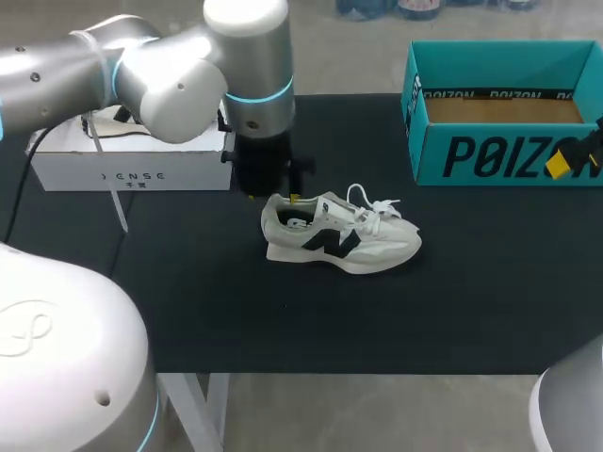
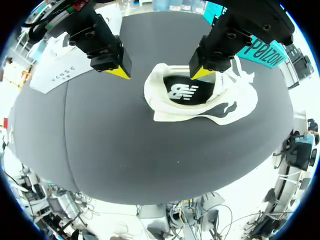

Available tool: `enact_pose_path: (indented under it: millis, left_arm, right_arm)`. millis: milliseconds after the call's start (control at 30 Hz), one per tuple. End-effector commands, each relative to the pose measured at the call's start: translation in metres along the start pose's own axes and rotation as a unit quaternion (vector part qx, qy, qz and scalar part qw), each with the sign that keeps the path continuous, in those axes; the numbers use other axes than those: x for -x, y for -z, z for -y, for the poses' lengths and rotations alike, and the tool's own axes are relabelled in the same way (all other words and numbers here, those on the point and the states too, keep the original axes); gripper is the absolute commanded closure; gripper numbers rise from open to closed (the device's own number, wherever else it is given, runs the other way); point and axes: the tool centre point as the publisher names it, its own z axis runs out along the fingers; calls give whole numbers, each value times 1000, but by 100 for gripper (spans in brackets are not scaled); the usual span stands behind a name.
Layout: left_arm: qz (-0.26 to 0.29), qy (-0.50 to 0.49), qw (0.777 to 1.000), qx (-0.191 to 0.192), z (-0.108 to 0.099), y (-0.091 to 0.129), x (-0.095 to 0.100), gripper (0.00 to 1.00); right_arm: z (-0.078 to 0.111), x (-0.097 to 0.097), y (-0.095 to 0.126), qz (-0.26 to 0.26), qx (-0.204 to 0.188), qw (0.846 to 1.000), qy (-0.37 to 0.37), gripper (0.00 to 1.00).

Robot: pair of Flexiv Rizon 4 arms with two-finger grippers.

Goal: Take the shoe out of the shoebox, open the shoe tongue, remove and reinsert the insole, then place the shoe into the shoebox

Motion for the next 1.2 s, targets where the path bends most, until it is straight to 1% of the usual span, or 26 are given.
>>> enact_pose_path:
  millis: [33, 133, 167, 233, 267, 300, 1200]
  left_arm:
    - [39, 17, 999, 29, 18, 40, -33, 0]
    - [92, 51, 994, 11, 19, 46, -52, 0]
    - [126, 73, 989, -3, 21, 46, -61, 0]
    - [149, 110, 983, -5, 25, 44, -75, 0]
    - [153, 146, 977, -16, 27, 42, -83, 0]
    - [158, 179, 971, -7, 30, 40, -90, 0]
    - [158, 179, 971, -7, 30, 40, -90, 0]
  right_arm:
    - [-3, 1, -1, -1, -3, 1000, 0, 0]
    - [-3, 1, -1, -1, -3, 1000, 0, 0]
    - [-3, 1, -1, -1, -3, 1000, 0, 0]
    - [-3, 1, -1, -1, -3, 1000, 0, 0]
    - [-3, 1, -1, -1, -3, 1000, 0, 0]
    - [-3, 1, -1, -1, -3, 1000, 0, 0]
    - [-3, 1, -1, -1, -3, 1000, 0, 0]
